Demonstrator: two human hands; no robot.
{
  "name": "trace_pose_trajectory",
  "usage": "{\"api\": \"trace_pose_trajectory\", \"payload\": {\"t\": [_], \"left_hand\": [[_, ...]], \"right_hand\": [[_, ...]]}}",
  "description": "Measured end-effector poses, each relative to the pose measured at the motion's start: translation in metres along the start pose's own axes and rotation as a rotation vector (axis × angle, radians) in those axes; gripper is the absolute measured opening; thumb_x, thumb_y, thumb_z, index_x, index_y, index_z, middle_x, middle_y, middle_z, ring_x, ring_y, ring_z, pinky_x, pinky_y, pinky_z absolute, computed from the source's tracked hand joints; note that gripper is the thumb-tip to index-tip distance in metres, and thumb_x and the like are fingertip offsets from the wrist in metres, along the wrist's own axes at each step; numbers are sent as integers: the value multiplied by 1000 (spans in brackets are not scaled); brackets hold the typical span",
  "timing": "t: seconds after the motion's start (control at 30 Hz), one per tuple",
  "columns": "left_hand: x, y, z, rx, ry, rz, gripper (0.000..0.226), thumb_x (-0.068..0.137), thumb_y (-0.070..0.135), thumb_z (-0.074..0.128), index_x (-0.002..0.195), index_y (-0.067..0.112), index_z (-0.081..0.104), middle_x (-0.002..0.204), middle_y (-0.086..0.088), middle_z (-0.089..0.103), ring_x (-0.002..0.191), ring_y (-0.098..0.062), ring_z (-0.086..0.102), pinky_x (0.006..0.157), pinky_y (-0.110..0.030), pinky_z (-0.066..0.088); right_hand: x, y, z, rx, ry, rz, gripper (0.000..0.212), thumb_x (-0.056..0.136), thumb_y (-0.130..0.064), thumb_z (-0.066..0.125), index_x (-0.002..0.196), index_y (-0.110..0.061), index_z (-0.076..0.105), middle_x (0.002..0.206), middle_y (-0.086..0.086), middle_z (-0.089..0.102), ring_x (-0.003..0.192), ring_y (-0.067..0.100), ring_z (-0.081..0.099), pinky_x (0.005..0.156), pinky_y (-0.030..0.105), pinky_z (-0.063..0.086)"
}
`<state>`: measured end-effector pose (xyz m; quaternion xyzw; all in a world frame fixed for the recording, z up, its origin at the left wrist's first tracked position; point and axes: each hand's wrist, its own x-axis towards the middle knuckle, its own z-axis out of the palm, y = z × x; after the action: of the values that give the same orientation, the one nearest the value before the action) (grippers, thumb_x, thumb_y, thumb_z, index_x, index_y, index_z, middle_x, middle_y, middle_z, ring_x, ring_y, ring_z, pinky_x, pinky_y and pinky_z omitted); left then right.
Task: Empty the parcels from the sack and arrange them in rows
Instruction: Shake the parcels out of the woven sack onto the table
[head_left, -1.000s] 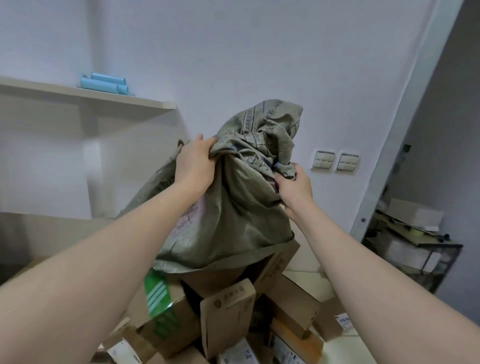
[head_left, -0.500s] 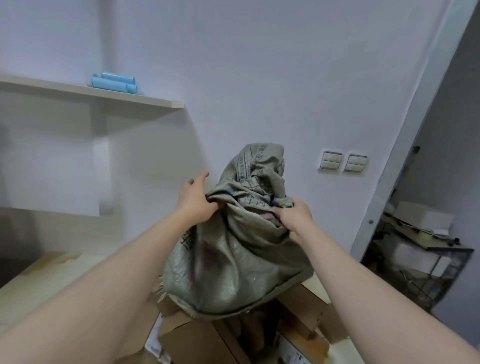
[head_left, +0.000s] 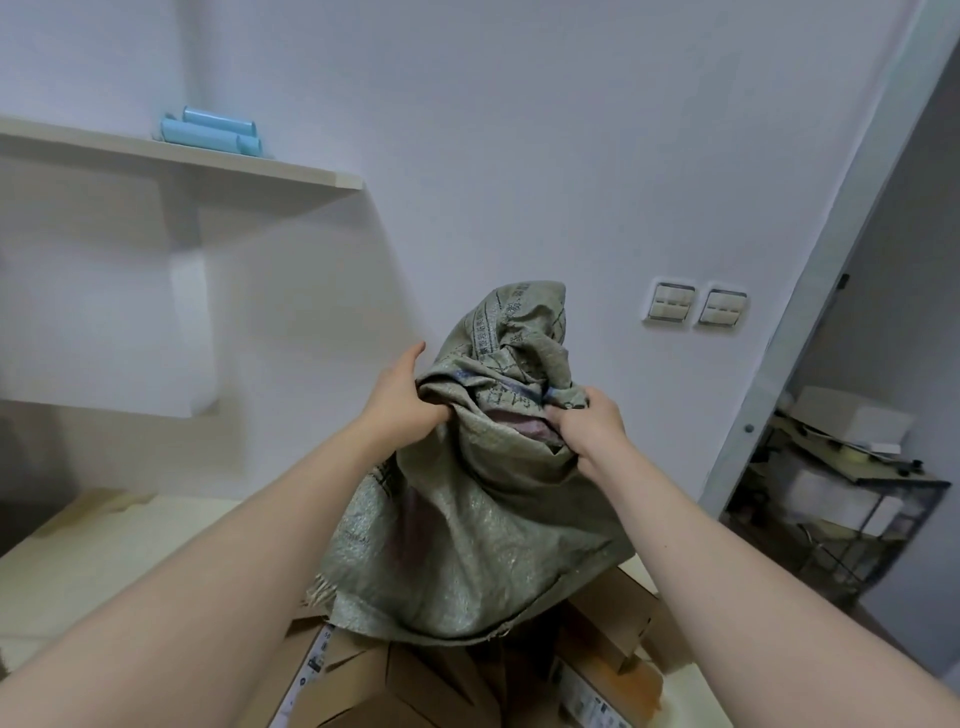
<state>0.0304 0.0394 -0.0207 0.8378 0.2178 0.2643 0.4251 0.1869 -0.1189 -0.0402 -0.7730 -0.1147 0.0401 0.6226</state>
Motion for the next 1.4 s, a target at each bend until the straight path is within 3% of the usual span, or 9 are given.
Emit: {"api": "trace_pose_trajectory", "payload": {"t": [0.17,0.3,0.43,0.67,0.8,0.93,1.1,1.3,1.4], "left_hand": [[2,13,3,-246,-187,63,105,79,1,76,157,27,11,146,7,38,121,-14,46,95,-26,39],[5,35,1,-473,-229,95,133,60,38,92,155,38,-1,157,7,24,136,-12,37,114,-35,33],[11,63,-3,-400,-114,174,149,36,71,88,149,50,-6,158,0,25,141,-16,37,117,-44,32],[4,70,-10,-212,54,230,163,29,73,84,151,37,-18,159,-5,7,148,-18,16,123,-42,19],[-14,37,9,-160,41,125,156,41,53,94,155,29,-10,157,-8,12,147,-23,15,123,-39,17],[-27,-2,26,-169,34,23,161,23,63,88,155,27,4,150,-10,28,140,-24,35,119,-42,29],[-36,-31,39,-142,8,-33,157,23,63,86,154,32,6,146,-11,34,136,-26,41,116,-45,34],[-29,-40,44,-124,37,9,138,28,55,90,145,40,18,138,-4,45,125,-22,53,108,-46,43],[-26,-34,41,-2,87,21,115,39,46,90,136,45,28,129,0,54,113,-23,61,98,-43,49]], "right_hand": [[3,-15,0,107,-8,-25,35,77,-14,75,111,-19,67,101,7,72,96,28,67,92,46,56],[2,-37,-5,213,-10,-98,31,79,-7,73,109,-15,68,100,9,73,94,30,69,90,48,57],[-12,-70,-17,312,-98,-184,28,84,-5,71,111,-13,67,103,12,73,97,30,70,90,45,57],[-39,-88,-16,482,-350,-174,32,91,3,58,124,1,59,115,25,68,106,38,66,94,49,54],[-55,-46,-2,492,-460,-28,30,94,2,55,124,3,61,117,26,67,106,37,66,95,49,53],[-57,-4,15,440,-433,73,24,93,5,56,114,-2,65,112,24,67,80,25,69,63,32,58],[-57,27,25,400,-443,154,25,91,3,59,112,-7,67,112,21,70,83,26,67,54,26,54],[-48,33,28,359,-463,186,30,89,5,57,117,-3,62,114,26,67,95,34,66,93,52,54],[-46,18,18,381,-644,258,53,82,-15,71,130,-5,54,121,22,64,92,31,67,83,51,56]]}}
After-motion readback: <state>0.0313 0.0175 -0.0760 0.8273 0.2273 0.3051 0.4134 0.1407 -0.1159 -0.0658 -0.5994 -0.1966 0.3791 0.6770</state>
